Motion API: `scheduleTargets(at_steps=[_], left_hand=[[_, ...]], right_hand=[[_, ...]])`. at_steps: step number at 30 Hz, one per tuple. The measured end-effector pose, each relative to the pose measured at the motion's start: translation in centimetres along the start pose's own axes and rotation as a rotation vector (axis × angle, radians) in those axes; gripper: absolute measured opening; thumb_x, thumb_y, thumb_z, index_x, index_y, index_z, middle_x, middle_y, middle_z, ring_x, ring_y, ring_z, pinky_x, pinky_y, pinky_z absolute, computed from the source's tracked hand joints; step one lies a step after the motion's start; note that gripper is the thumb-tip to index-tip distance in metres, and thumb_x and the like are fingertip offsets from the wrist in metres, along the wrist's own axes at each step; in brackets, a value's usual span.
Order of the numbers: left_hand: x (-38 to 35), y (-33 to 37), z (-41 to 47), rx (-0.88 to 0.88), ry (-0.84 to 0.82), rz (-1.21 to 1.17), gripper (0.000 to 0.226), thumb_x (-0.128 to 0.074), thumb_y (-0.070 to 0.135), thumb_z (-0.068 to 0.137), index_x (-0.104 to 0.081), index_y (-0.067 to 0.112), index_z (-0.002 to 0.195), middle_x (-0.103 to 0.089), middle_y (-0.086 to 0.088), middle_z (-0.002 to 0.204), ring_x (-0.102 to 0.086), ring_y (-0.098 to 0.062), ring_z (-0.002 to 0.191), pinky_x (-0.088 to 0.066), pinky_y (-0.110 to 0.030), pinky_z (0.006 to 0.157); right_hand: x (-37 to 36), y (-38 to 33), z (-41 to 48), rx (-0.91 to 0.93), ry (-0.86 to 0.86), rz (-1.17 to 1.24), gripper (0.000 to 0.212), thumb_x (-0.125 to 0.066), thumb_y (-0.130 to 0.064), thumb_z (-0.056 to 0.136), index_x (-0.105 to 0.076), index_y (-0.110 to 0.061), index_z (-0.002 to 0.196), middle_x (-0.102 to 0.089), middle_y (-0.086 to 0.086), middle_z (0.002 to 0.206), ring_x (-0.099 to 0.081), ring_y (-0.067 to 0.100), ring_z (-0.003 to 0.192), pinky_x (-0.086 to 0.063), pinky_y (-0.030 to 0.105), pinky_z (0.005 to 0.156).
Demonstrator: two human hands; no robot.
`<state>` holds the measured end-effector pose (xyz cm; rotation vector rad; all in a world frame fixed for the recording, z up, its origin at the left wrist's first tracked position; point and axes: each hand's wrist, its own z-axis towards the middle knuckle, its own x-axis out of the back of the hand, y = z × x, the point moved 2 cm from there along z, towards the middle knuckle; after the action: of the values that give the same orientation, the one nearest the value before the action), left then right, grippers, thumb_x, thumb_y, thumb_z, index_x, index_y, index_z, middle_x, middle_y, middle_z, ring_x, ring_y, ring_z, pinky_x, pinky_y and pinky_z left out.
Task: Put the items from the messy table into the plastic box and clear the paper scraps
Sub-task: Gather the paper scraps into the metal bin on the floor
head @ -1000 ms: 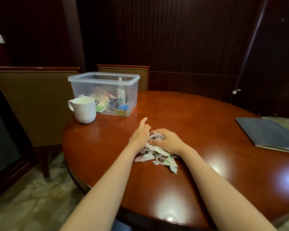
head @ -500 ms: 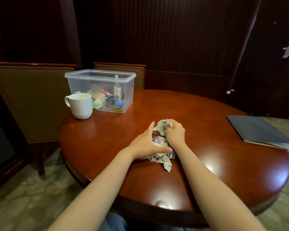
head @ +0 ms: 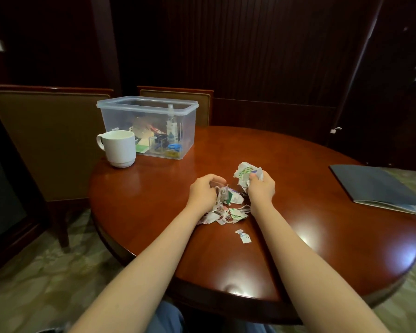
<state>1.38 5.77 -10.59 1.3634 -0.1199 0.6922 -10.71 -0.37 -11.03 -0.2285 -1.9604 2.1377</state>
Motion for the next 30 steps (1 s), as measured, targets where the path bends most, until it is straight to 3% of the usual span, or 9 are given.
scheduleTargets(at_steps=[2, 5, 7, 9, 11, 13, 18, 25, 30], left_hand=[[-0.1, -0.1, 0.4, 0.085, 0.038, -0.167, 0.037, -0.040, -0.013, 0.088, -0.065, 0.009, 0.105, -0.067, -0.007, 0.104, -0.057, -0.012, 0.092, -0.043, -0.013, 0.063], [0.0, 0.1, 0.6, 0.293, 0.081, -0.585, 0.038, -0.039, -0.017, 0.090, -0.059, 0.002, 0.117, -0.063, -0.014, 0.112, -0.056, -0.016, 0.099, -0.045, -0.016, 0.074], [-0.1, 0.3, 0.6, 0.439, 0.090, -0.876, 0.044, -0.034, -0.020, 0.091, -0.054, 0.001, 0.124, -0.059, -0.017, 0.123, -0.058, -0.021, 0.105, -0.047, -0.022, 0.077], [-0.2, 0.8, 0.5, 0.527, 0.091, -1.041, 0.045, -0.031, -0.018, 0.093, -0.052, 0.002, 0.126, -0.061, -0.015, 0.118, -0.060, -0.027, 0.110, -0.050, -0.027, 0.071], [-0.4, 1.4, 0.6, 0.572, 0.088, -1.154, 0.032, -0.031, -0.009, 0.096, -0.058, 0.001, 0.108, -0.066, -0.012, 0.089, -0.067, -0.026, 0.083, -0.052, -0.029, 0.057], [-0.6, 2.2, 0.7, 0.591, 0.078, -1.277, 0.033, -0.027, 0.006, 0.100, -0.057, 0.003, 0.086, -0.063, -0.013, 0.073, -0.060, -0.024, 0.066, -0.050, -0.031, 0.058], [0.0, 3.2, 1.1, 0.532, 0.106, -1.367, 0.037, -0.029, 0.019, 0.098, -0.055, 0.009, 0.074, -0.062, -0.004, 0.043, -0.055, -0.019, 0.066, -0.045, -0.025, 0.059], [4.3, 3.3, 2.1, 0.440, 0.140, -1.394, 0.027, -0.042, 0.027, 0.098, -0.055, 0.010, 0.083, -0.059, -0.005, 0.079, -0.057, -0.015, 0.070, -0.046, -0.024, 0.061], [8.9, 1.7, 2.5, 0.442, 0.270, -1.299, 0.025, -0.048, 0.034, 0.095, -0.058, 0.012, 0.089, -0.061, -0.006, 0.084, -0.058, -0.016, 0.076, -0.047, -0.025, 0.067]], right_hand=[[-0.5, -0.3, -0.3, 0.028, -0.022, 0.009, 0.021, -0.043, -0.011, 0.097, -0.061, -0.010, 0.108, -0.060, 0.006, 0.101, -0.055, 0.018, 0.090, -0.042, 0.023, 0.063], [-1.3, -0.6, -0.8, 0.063, -0.086, 0.011, 0.016, -0.042, -0.010, 0.095, -0.058, -0.015, 0.093, -0.060, 0.006, 0.093, -0.055, 0.017, 0.080, -0.045, 0.032, 0.070], [-1.9, -0.9, -1.2, 0.052, -0.127, 0.018, 0.017, -0.043, -0.011, 0.095, -0.059, -0.016, 0.091, -0.062, 0.006, 0.094, -0.059, 0.023, 0.087, -0.050, 0.040, 0.080], [-2.8, -1.2, -1.9, 0.025, -0.154, 0.042, 0.021, -0.043, -0.010, 0.096, -0.060, -0.018, 0.087, -0.064, 0.007, 0.097, -0.063, 0.029, 0.097, -0.050, 0.046, 0.088], [-3.6, -1.6, -2.7, 0.029, -0.166, 0.060, 0.027, -0.043, -0.009, 0.095, -0.058, -0.024, 0.079, -0.066, 0.008, 0.099, -0.063, 0.031, 0.099, -0.051, 0.050, 0.090], [-4.3, -1.9, -3.5, 0.039, -0.169, 0.083, 0.022, -0.043, -0.007, 0.095, -0.060, -0.018, 0.088, -0.065, 0.006, 0.099, -0.063, 0.028, 0.101, -0.050, 0.047, 0.092], [-5.4, -2.7, -4.7, 0.044, -0.164, 0.127, 0.028, -0.041, -0.005, 0.095, -0.062, -0.009, 0.113, -0.061, 0.001, 0.098, -0.060, 0.021, 0.100, -0.049, 0.035, 0.091], [-9.0, -5.2, -6.4, 0.088, -0.253, 0.205, 0.029, -0.042, -0.006, 0.095, -0.063, -0.013, 0.114, -0.063, -0.001, 0.100, -0.062, 0.021, 0.102, -0.051, 0.040, 0.094], [-12.7, -7.5, -8.4, 0.105, -0.330, 0.234, 0.028, -0.041, -0.006, 0.096, -0.062, -0.007, 0.115, -0.065, 0.010, 0.113, -0.061, 0.022, 0.105, -0.050, 0.032, 0.086]])
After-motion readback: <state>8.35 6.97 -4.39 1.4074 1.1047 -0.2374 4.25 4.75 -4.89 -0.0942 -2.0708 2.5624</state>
